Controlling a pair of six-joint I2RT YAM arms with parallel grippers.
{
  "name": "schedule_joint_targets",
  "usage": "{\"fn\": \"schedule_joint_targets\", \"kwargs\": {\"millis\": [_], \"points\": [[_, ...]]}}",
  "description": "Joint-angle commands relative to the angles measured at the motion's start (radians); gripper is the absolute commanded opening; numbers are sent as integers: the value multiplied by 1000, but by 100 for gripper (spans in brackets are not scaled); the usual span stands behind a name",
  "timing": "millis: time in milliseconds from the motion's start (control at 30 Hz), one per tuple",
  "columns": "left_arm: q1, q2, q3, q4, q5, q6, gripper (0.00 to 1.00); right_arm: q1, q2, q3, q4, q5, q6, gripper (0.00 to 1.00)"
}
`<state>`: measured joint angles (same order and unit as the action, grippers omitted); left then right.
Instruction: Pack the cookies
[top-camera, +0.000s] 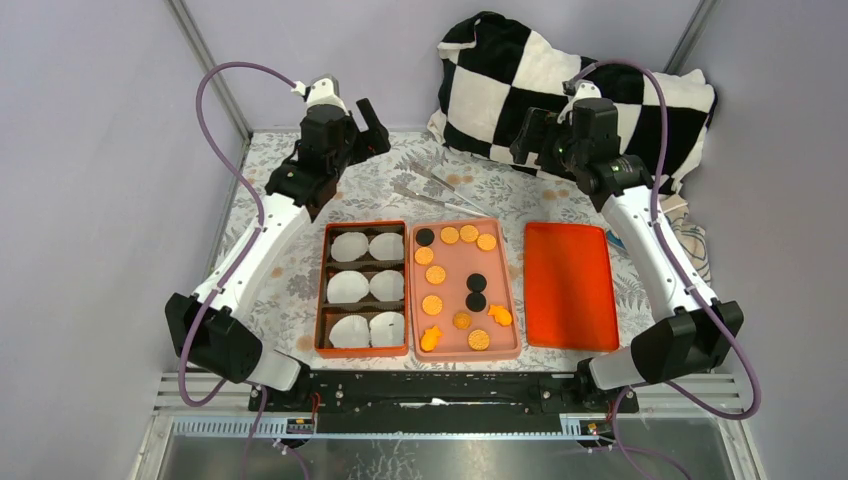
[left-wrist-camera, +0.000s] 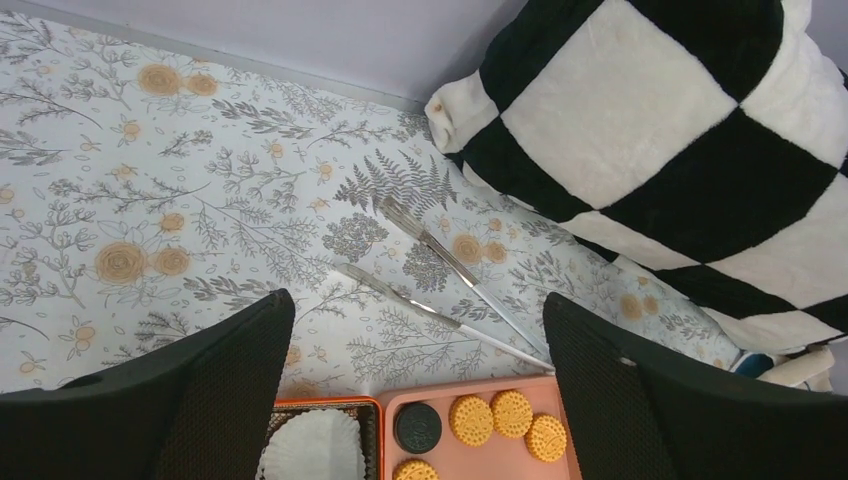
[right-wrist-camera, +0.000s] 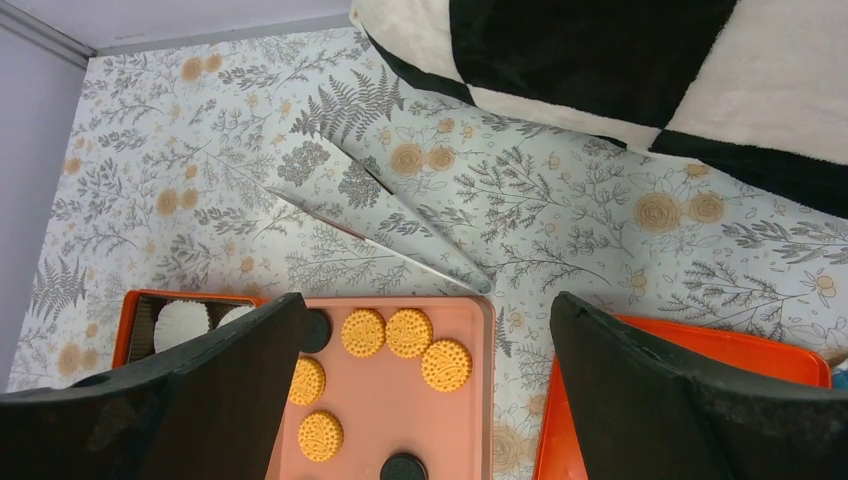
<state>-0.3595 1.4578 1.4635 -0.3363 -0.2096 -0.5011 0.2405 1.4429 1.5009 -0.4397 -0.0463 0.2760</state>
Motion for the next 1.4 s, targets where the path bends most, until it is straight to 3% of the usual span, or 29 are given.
{"fn": "schedule_joint_targets", "kwargs": {"millis": [0,233,400,567,900,1367], "points": [[-1,-19,-15,14,-54,32,99,13,10,0,-4,-16,-9,100],[9,43,31,-48,-45,24,99,28,134,85,-46,-40,-78,100],[41,114,68,-86,33,-43,96,93,330,264,-165,81,-115,100],[71,135,33,-58,96,-62,96,163,446,290,-130,96,-109,100],[94,187,25,-41,133,-77,96,188,677,421,-164,60,-105,97],[125,230,21,-33,182,-80,96,271,829,479,-174,17,-151,100]]}}
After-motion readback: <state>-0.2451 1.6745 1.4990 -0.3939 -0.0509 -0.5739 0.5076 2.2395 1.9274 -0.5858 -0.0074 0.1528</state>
